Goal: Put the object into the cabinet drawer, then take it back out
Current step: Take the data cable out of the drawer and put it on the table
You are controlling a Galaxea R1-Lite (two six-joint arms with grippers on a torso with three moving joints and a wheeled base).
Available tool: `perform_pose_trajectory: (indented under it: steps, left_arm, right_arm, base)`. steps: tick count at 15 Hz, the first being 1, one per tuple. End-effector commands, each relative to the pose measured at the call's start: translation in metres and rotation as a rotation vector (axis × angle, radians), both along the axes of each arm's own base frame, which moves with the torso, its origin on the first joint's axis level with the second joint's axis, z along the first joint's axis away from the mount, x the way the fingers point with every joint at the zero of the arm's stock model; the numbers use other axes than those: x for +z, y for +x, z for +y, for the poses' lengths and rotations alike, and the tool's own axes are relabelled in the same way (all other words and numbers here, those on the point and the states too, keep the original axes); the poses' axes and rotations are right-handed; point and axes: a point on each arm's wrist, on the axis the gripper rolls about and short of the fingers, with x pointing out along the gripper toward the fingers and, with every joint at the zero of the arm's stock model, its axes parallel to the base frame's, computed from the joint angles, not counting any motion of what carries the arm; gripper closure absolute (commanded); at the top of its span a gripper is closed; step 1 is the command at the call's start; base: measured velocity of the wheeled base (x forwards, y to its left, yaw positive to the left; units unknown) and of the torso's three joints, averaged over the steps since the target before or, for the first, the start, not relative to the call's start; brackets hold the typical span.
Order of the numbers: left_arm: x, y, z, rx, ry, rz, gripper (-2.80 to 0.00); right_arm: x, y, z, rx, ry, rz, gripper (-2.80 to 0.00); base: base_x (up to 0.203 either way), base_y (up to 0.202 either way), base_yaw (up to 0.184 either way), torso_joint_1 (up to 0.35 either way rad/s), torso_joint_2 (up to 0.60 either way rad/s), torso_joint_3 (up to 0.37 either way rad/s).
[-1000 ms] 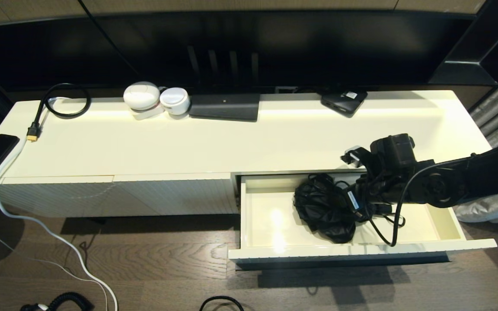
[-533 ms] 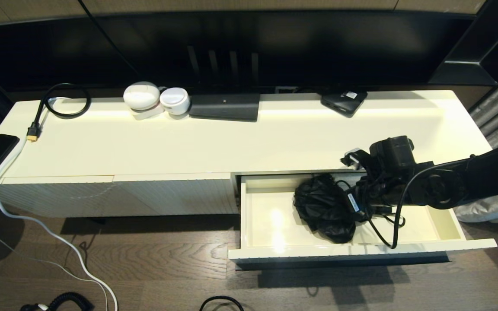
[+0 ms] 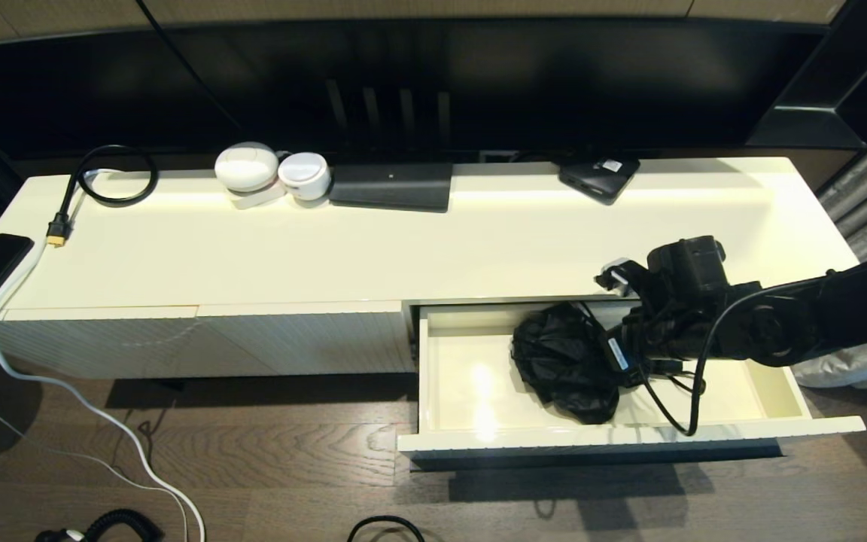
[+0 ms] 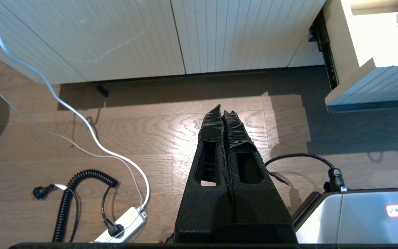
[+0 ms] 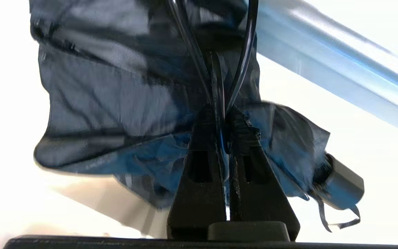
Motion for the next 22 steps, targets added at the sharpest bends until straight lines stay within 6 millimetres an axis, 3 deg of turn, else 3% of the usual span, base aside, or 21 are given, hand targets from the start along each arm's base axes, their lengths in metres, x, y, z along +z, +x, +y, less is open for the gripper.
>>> perform_pose_trajectory:
  steps: [1,4,12,16,18,22]
  left_arm:
    - [0.000,0.000,0.000,0.000,0.000,0.000,0.00]
    - [0.000,0.000,0.000,-0.001,0.000,0.000,0.00]
    - [0.000,0.000,0.000,0.000,0.000,0.000,0.00]
    - [0.000,0.000,0.000,0.000,0.000,0.000,0.00]
    - [0.000,0.000,0.000,0.000,0.000,0.000,0.00]
    - [0.000,0.000,0.000,0.000,0.000,0.000,0.00]
  right_arm:
    - [0.011,-0.011,-0.003,0.020,-0.022,-0.027,0.00]
    - [0.023,-0.028,-0.007,0.044,-0.056,-0.060,0.00]
    - [0.035,-0.061,-0.014,0.104,-0.141,-0.101,0.00]
    - [0.039,-0.067,-0.007,0.093,-0.193,-0.169,0.00]
    - [0.041,-0.076,0.000,0.092,-0.342,-0.252,0.00]
    - [0.066,-0.077,0.022,0.131,-0.344,-0.389,0.00]
  base:
    - [0.000,0.000,0.000,0.000,0.00,0.000]
    - [0.000,0.000,0.000,0.000,0.00,0.000]
    - [0.000,0.000,0.000,0.000,0.00,0.000]
    - [0.000,0.000,0.000,0.000,0.00,0.000]
    - [0.000,0.000,0.000,0.000,0.00,0.000]
    - [0.000,0.000,0.000,0.000,0.00,0.000]
